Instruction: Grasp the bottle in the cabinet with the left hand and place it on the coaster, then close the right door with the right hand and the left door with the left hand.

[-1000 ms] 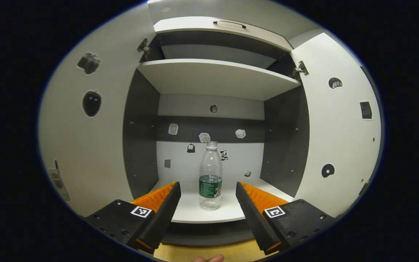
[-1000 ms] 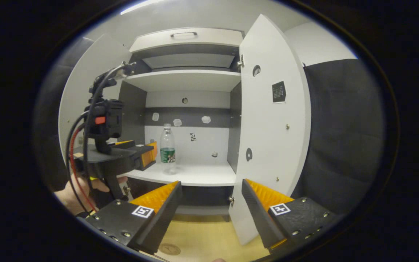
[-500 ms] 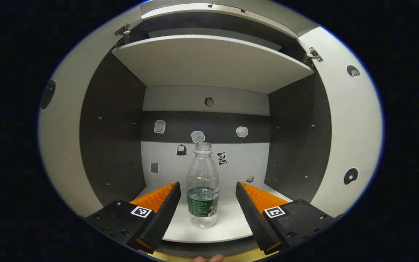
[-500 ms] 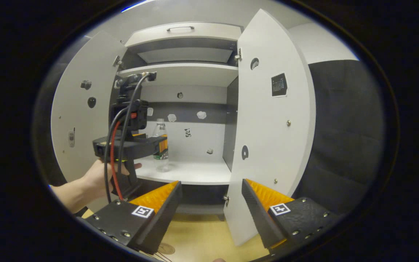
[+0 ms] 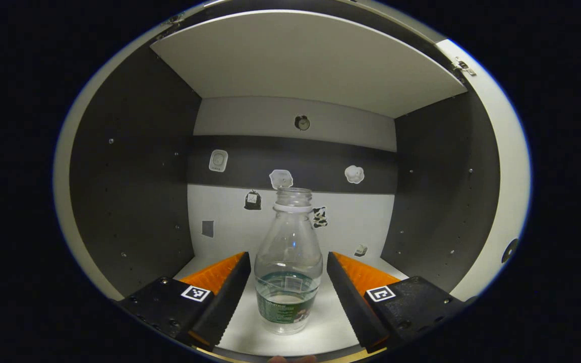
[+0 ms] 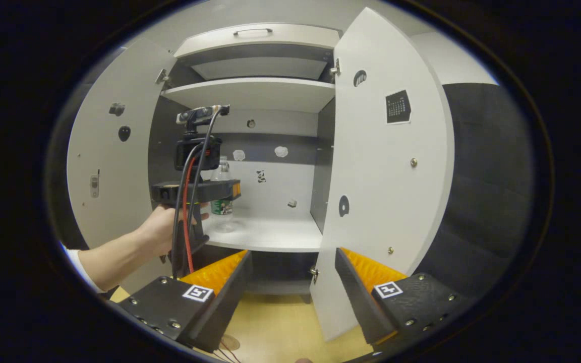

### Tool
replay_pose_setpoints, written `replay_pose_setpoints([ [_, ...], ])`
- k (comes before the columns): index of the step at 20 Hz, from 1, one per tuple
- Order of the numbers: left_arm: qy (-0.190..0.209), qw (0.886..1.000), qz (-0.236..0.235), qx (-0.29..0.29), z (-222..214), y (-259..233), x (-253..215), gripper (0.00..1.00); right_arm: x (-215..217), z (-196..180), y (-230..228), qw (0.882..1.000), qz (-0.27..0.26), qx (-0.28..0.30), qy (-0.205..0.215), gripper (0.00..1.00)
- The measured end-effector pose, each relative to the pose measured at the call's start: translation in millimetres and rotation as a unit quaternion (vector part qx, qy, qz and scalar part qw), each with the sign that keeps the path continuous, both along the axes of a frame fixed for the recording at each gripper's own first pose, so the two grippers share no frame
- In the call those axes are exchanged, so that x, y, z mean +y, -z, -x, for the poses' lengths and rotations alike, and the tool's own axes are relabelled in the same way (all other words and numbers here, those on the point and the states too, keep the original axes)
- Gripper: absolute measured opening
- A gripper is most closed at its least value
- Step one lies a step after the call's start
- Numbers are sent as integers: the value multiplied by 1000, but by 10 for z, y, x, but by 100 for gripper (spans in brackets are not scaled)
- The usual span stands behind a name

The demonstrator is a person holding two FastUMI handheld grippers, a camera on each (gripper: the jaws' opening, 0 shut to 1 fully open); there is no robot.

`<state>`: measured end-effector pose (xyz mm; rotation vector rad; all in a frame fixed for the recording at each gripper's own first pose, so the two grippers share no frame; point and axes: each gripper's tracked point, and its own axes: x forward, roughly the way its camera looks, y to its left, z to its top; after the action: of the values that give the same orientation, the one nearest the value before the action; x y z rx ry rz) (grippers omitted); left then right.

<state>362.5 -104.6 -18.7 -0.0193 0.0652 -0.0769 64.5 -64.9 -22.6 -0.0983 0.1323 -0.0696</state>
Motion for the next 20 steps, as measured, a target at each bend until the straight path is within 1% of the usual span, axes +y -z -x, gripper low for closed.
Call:
replay_pose_setpoints([
  [2,0,1000,10,9,-46,46,1,96,13,-13,8,1000,-1,2,-3,100],
  [4,-3,1000,11,5,-57,28,14,84,8,-18,10,1000,-2,1,-4,100],
  [7,0,1000,11,2,-1,-13,-12,83,-5,-7,17,1000,-4,1,-4,100],
  [10,0,1000,11,-12,148,-141,-11,83,-17,24,25,1000,-12,0,-6,100],
  [15,7,999,-1,-39,691,-287,-31,82,-53,135,53,1000,-22,0,-13,100],
  [18,9,999,-19,-48,1125,-184,-46,82,-79,233,97,999,-28,4,-16,100],
  [20,1,998,-36,-53,1419,-78,-32,82,-97,308,120,999,-33,5,-18,100],
])
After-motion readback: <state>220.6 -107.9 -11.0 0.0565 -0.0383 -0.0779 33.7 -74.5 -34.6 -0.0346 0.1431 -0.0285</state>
